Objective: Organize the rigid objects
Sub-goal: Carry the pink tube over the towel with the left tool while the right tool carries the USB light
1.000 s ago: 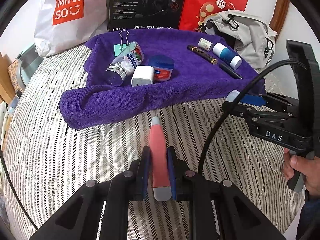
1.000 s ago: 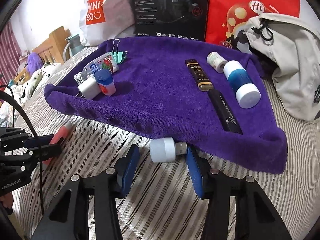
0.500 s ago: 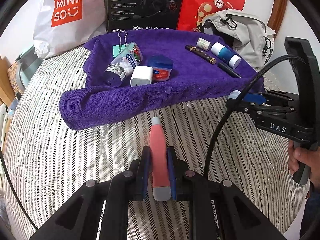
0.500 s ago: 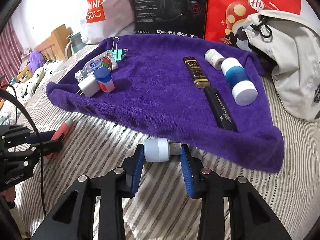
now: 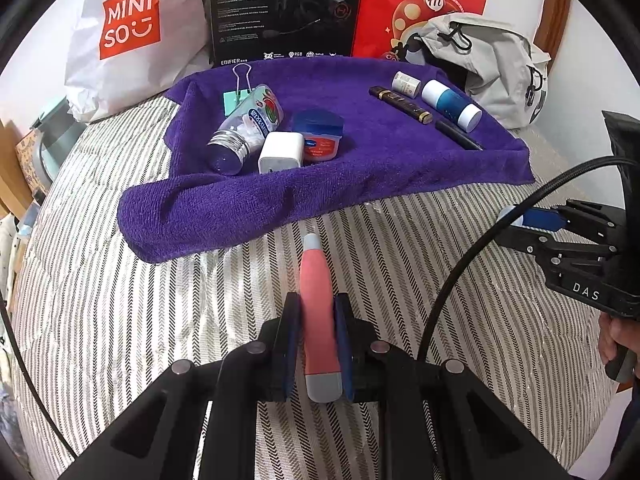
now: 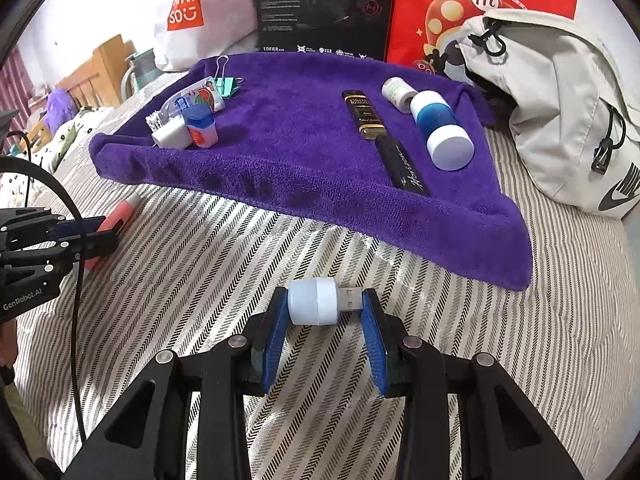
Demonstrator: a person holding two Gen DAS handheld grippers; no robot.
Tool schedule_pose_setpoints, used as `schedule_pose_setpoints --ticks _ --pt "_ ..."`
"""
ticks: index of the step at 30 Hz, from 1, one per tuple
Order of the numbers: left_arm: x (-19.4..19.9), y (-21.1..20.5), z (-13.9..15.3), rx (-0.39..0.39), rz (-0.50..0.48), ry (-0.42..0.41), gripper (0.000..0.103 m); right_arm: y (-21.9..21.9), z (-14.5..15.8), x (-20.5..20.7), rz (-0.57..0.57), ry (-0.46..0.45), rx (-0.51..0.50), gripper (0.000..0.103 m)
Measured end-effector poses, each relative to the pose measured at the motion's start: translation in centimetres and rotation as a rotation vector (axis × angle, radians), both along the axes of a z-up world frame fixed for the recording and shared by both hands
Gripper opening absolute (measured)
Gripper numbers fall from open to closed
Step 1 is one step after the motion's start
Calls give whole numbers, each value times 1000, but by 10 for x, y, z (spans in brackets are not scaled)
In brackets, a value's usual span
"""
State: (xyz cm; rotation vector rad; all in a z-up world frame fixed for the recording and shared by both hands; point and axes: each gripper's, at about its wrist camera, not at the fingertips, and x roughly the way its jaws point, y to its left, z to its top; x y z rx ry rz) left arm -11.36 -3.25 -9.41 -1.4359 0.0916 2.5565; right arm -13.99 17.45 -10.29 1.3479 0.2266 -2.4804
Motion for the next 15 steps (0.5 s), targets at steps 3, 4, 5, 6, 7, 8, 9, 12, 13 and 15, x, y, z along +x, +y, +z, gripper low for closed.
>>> schedule_pose_setpoints --ticks 3,4,5,6,7,8,9,12,13,15 --pt "0 1 0 -10 3 2 17 1 0 -1 9 1 -7 37" --pt "0 2 0 -14 3 1 17 1 0 -2 10 0 -8 37" --pt "0 2 0 -16 3 2 17 0 0 -2 12 1 -6 37" --pt "0 2 0 -14 3 2 17 0 0 -2 13 3 -4 36" --pt "0 2 0 -10 5 1 17 -1 0 -2 13 4 -4 36" --pt "0 2 -1 -7 5 2 17 0 0 -2 14 2 -6 36" --pt "0 2 -1 -2 5 2 17 0 0 -2 13 0 -8 36" --pt "-1 0 0 22 9 -4 17 1 1 -3 19 -23 -18 36" --pt "-1 -2 0 32 11 -10 17 3 2 -2 21 -32 -34 36" --pt "0 -3 0 41 11 -15 17 5 4 -1 24 -44 -51 36"
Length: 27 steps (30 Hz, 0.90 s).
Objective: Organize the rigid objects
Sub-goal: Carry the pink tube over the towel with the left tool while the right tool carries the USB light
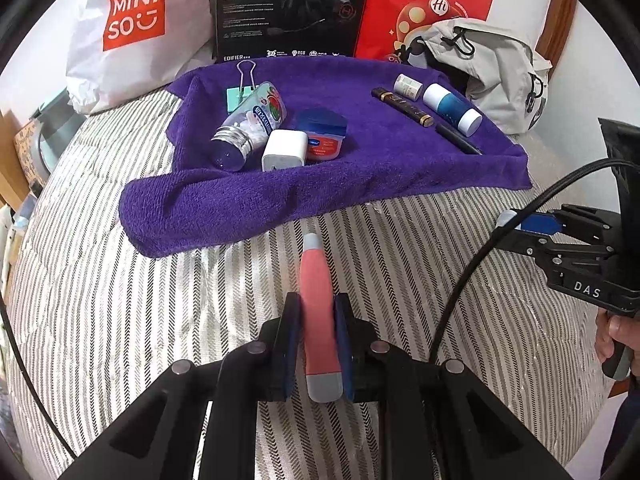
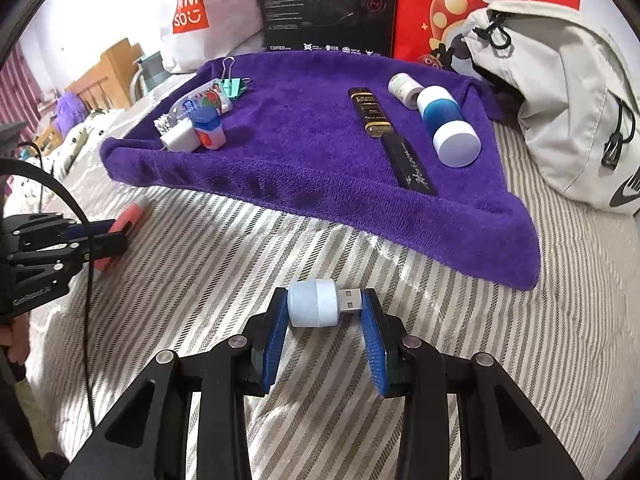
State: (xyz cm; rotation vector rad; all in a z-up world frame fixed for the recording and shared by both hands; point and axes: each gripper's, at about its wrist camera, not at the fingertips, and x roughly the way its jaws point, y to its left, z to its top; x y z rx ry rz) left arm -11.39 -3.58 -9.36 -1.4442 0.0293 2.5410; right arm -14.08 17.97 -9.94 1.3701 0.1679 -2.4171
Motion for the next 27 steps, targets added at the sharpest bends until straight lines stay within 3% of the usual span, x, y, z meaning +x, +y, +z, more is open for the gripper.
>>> schedule_pose_setpoints --ticks 16,24,27 --pt "3 -22 13 61 24 1 17 14 25 8 9 6 -82 36" --pt "0 -25 9 60 31 -11 17 14 26 4 16 0 -107 36" --pt "-3 -23 1 24 39 -28 17 12 25 4 23 -3 -106 36"
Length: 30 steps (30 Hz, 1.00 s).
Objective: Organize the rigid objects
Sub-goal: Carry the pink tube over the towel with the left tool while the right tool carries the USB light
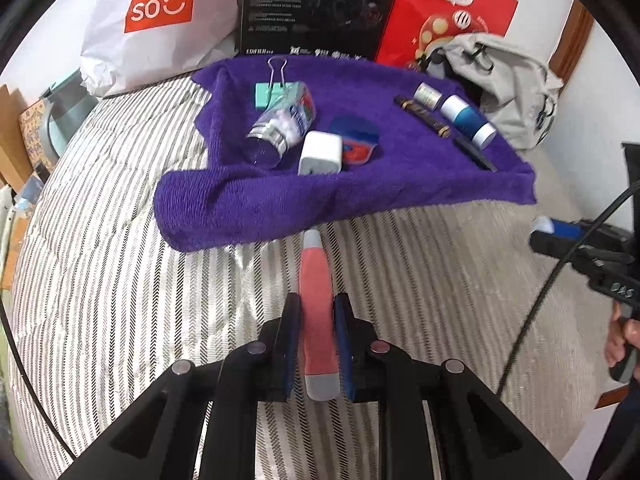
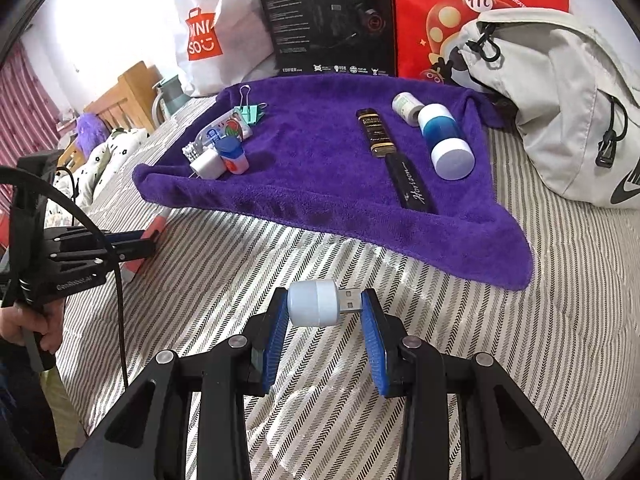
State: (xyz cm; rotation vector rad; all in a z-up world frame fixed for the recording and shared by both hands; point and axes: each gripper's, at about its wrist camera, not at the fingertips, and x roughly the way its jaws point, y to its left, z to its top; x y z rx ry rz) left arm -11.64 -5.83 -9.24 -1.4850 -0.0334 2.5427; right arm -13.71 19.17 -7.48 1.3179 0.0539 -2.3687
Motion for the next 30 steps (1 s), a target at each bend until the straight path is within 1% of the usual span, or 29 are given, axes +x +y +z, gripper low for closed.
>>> schedule_pose_setpoints --ticks 5,7,9,13,16,19,20,24,30 --pt "1 10 -3 -67 -9 11 17 -2 -6 0 11 -16 1 36" --pt "2 15 -4 -108 -20 27 17 -3 -8 0 16 -24 1 36" --pt "3 19 -4 -131 -21 39 17 -5 -10 1 18 -29 2 36" --pt "1 17 -4 -114 -12 40 17 -7 -13 2 23 -37 0 36" --pt "1 19 -3 -123 -25 31 17 -7 -10 3 26 -31 -5 36" --pt "1 13 -2 -43 -21 14 17 -5 -5 3 26 -23 -9 36" --pt "1 12 -2 -33 -18 13 17 -5 -3 2 27 -21 -8 36" --pt "0 11 4 -45 -17 19 17 -3 3 -2 27 -14 -19 36" --pt "-5 4 25 -36 -15 49 17 -4 18 -17 34 9 -39 36"
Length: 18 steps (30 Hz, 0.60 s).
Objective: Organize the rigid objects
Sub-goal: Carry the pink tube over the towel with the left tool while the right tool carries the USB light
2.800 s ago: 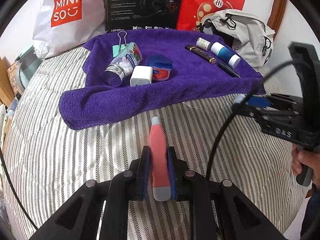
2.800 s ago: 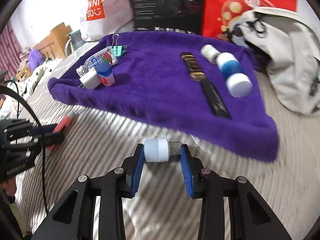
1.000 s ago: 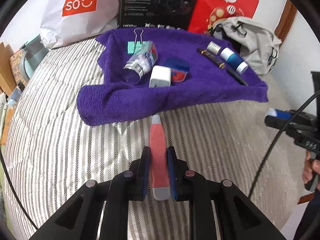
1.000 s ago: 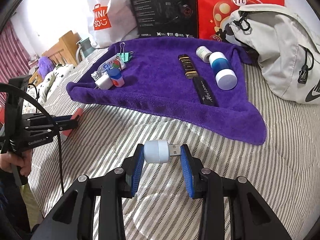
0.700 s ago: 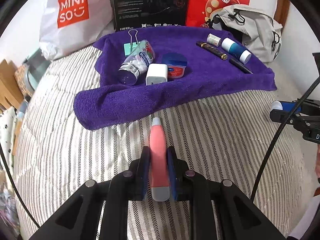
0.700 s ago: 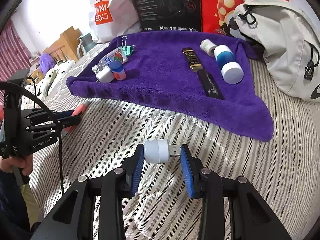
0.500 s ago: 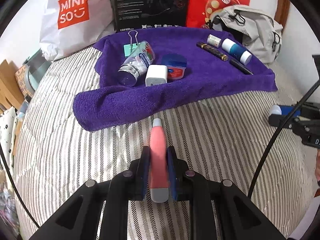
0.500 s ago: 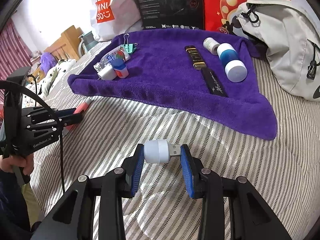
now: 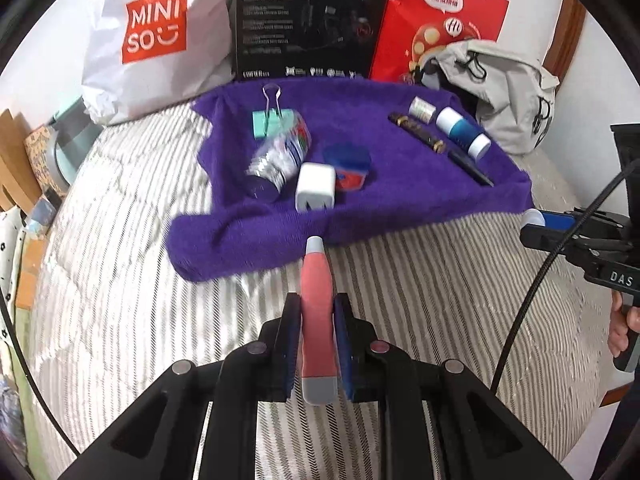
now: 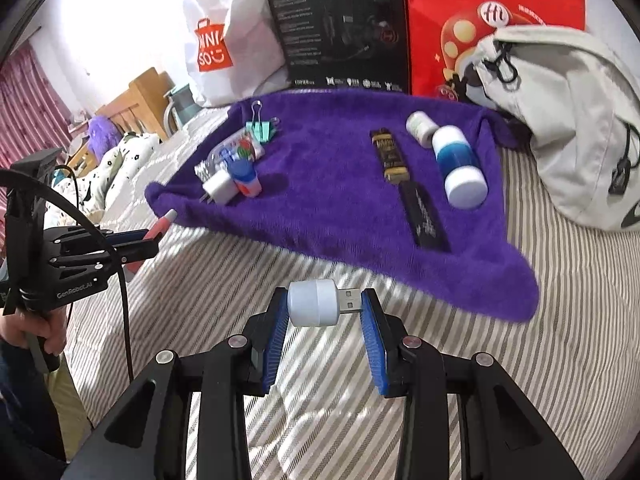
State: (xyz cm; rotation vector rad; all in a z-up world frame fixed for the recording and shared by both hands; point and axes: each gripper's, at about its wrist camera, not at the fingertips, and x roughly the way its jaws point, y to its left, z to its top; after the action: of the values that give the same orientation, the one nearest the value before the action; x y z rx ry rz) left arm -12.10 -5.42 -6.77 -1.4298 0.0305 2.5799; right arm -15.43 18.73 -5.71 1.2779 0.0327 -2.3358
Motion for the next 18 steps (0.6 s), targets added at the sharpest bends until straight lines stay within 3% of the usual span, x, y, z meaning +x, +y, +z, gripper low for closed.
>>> schedule_pose_setpoints --ticks 9,18 --pt "-13 -13 25 -5 11 32 17 -9 15 -45 -1 23 -9 36" --pt "-26 -20 27 -1 15 44 17 -15 -27 -94 -11 -64 71 36"
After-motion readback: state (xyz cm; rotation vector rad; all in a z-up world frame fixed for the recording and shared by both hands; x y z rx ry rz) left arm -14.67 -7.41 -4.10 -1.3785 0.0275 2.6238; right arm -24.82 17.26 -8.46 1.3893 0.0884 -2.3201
